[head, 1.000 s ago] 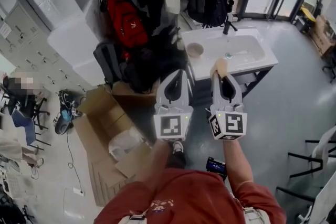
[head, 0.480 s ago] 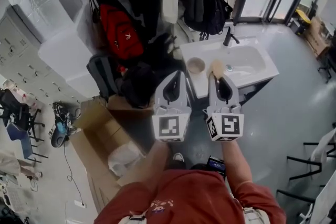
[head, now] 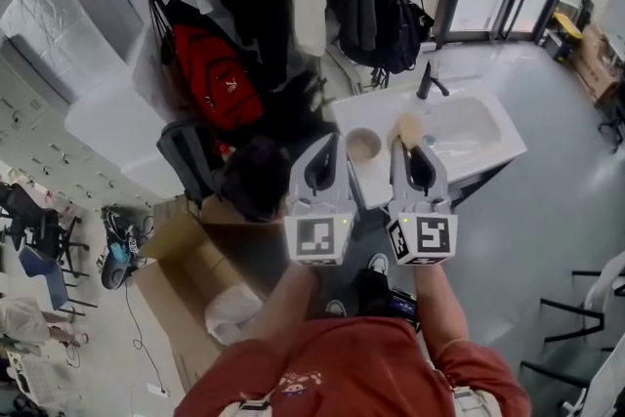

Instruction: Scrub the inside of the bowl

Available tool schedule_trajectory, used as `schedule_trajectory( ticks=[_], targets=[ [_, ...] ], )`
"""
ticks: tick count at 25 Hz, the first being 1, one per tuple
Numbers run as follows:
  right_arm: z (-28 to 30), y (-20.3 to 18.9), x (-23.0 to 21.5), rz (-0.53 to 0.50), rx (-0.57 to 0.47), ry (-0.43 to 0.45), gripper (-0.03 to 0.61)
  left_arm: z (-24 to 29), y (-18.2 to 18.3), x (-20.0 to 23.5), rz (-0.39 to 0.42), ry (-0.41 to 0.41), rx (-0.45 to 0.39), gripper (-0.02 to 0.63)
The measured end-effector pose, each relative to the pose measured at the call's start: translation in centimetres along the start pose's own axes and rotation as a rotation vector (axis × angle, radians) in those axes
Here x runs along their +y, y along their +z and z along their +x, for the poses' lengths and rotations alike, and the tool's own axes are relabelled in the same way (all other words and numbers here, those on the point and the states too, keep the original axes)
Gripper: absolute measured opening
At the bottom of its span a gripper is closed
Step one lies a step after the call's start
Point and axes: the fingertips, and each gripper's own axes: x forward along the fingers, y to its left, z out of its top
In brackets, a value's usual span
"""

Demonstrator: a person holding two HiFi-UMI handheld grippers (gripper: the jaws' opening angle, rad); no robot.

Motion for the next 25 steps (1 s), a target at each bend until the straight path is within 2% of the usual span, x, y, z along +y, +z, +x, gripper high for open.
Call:
schedule_trajectory(
  ticks=[14,25],
  targets=[
    [10.0,-1.1,-10.2,0.013,-0.031,0.073,0.048,13.9,-2.2,-2.6,0.048,0.041,-0.004,0.006],
    [14.6,-3.5,-14.6,0.042,0.003,0.101,0.048,19.6,-4.6,-3.0,0.058,0.078,0.033,0.006]
  ],
)
